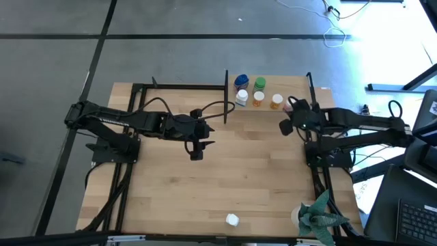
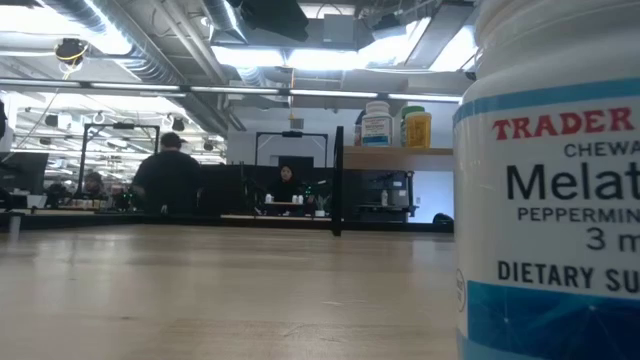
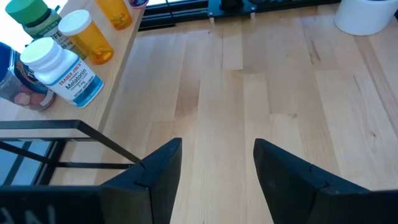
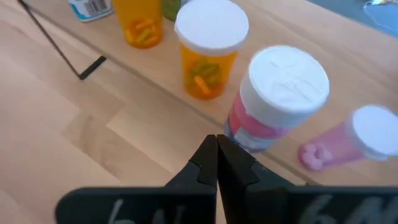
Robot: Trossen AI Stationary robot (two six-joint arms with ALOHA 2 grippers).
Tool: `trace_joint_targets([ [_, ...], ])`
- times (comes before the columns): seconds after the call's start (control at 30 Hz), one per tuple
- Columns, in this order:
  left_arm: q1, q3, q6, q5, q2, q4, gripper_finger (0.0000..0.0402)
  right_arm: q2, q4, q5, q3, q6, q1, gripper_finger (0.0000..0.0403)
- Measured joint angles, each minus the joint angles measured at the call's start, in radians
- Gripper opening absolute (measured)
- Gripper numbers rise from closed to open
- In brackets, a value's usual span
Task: Pick and place medicine bottles onto shelf by color
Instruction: Put the pink medicine bottle on the shelf
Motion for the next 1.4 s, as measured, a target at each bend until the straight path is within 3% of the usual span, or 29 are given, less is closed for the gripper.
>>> trace_joint_targets([
  [0.8, 0.0, 0.0, 0.0, 0.0, 0.0, 0.0, 0.0193, 0.097, 0.123, 0.045, 0.0, -0.299, -0.197, 0.0005],
  [0.97, 0.0, 0.0, 0.0, 0.0, 0.0, 0.0, 0.0193, 0.092, 0.188, -0.022, 0.004, -0.354, -0.197, 0.0005],
  [1.3, 0.0, 0.0, 0.0, 0.0, 0.0, 0.0, 0.0193, 0.093, 0.05, -0.062, 0.144, -0.302, -0.197, 0.0005],
  [1.4, 0.0, 0.0, 0.0, 0.0, 0.0, 0.0, 0.0193, 0.097, 0.001, -0.132, 0.205, -0.296, -0.197, 0.0005],
])
